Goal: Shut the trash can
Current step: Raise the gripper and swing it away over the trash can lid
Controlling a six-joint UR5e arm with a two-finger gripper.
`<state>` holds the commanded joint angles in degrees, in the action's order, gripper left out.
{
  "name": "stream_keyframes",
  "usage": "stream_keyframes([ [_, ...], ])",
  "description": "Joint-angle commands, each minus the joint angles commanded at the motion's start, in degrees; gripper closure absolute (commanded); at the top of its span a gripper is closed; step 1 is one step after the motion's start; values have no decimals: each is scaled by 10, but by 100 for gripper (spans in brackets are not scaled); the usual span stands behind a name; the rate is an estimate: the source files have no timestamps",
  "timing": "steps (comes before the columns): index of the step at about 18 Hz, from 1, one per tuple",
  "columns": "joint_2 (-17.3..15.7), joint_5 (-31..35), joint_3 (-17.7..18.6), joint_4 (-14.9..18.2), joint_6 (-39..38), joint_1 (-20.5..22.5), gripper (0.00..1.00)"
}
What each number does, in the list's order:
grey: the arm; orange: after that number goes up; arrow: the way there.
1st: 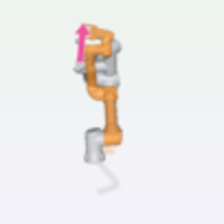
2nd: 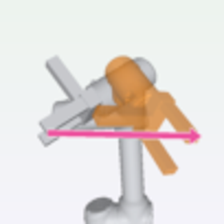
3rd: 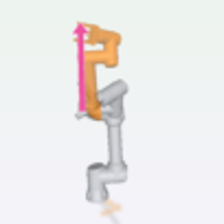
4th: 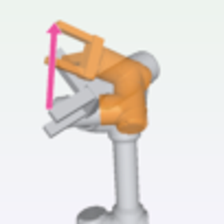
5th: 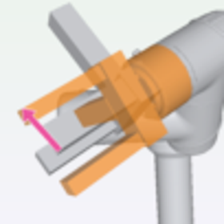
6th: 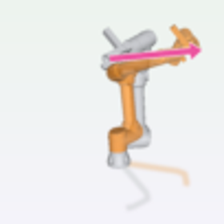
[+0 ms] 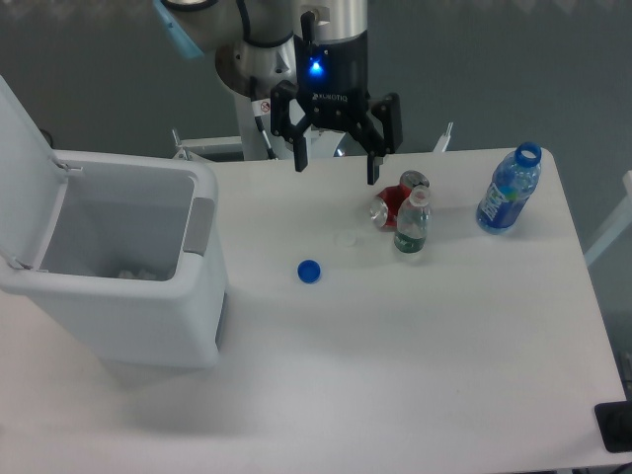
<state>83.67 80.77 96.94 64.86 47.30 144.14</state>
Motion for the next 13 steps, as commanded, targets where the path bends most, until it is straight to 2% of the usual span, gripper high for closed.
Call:
stream_keyframes([
  [5,-17,-3,-7,-3,-115,-6,0],
  [8,-32,-4,-9,-3,-149,-10,0],
  [13,-36,-6,-25,-4,-261,-43,0],
])
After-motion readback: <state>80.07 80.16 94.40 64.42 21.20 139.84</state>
